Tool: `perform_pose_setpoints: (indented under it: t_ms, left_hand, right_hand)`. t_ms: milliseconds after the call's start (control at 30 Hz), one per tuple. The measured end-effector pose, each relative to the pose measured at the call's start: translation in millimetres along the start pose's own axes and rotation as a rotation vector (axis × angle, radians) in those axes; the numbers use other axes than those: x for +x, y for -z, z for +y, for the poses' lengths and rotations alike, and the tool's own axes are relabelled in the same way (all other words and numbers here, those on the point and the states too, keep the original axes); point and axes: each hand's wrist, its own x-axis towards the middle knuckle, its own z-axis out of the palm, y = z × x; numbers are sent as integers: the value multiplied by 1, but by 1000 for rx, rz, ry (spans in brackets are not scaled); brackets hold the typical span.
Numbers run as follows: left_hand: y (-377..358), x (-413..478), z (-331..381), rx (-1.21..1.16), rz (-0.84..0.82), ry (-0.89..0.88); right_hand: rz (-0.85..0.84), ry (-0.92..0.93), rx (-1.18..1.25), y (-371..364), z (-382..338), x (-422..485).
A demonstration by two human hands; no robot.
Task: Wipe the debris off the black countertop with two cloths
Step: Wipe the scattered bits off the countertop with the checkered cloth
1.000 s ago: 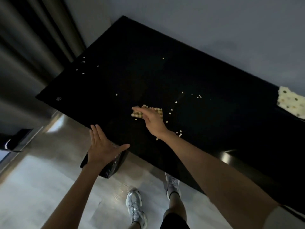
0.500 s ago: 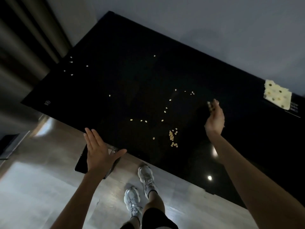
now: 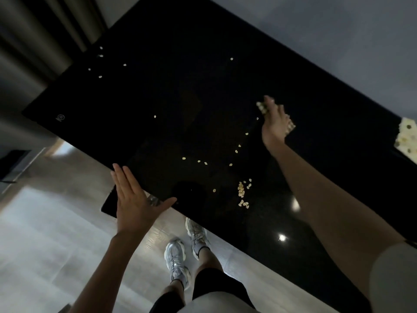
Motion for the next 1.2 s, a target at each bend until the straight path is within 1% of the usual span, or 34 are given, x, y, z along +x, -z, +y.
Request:
perform_pose_setpoints:
  t_ms: [100, 167, 267, 333, 367, 433, 467, 567, 633, 700, 800, 900, 1000, 1033, 1133, 1200]
  left_hand:
    - [1, -1, 2, 10, 10, 2]
    - [1, -1, 1, 17, 11, 5]
    - [0, 1, 0, 23, 4, 4]
    - [-1, 3, -1, 25, 4, -2]
    - [-1, 2, -2, 28, 9, -9]
    - [-2, 4, -2, 27, 7, -8]
    - [-2, 5, -2, 27, 12, -2]
    - [4, 0, -2, 41, 27, -20]
    - [8, -2, -3, 63, 4, -30]
    - [11, -3, -6, 93, -7, -49]
    - [17, -3, -11, 135, -33, -87]
    - [26, 2, -18, 194, -37, -119]
    - [42, 9, -28, 217, 1, -177]
    - [48, 13, -34, 201, 27, -208]
    - [66, 28, -58, 184, 52, -279]
    - [79, 40, -81, 211, 58, -343]
  right_hand:
    - [-152, 314, 41, -32, -21, -33]
    - [-228, 461, 97, -54, -33, -68]
    - [-367, 586, 128, -70, -62, -140]
    - [-479, 595, 203, -65, -78, -167]
    - [-527, 526, 298, -54, -86, -170]
    - [-611, 316, 470, -24, -99, -161]
    - [-606, 233, 525, -7, -103, -156]
    - [-511, 143, 605, 54, -93, -160]
    - [-432, 109, 594, 81, -66, -173]
    - [-332, 12, 549, 98, -27, -191]
    - [-169, -140, 419, 95, 29, -219]
    - [-73, -345, 224, 80, 48, -244]
    - [25, -426, 126, 60, 36, -249]
    - [69, -471, 142, 53, 29, -245]
    - [207, -703, 263, 31, -2, -227]
    - [239, -748, 252, 13, -28, -224]
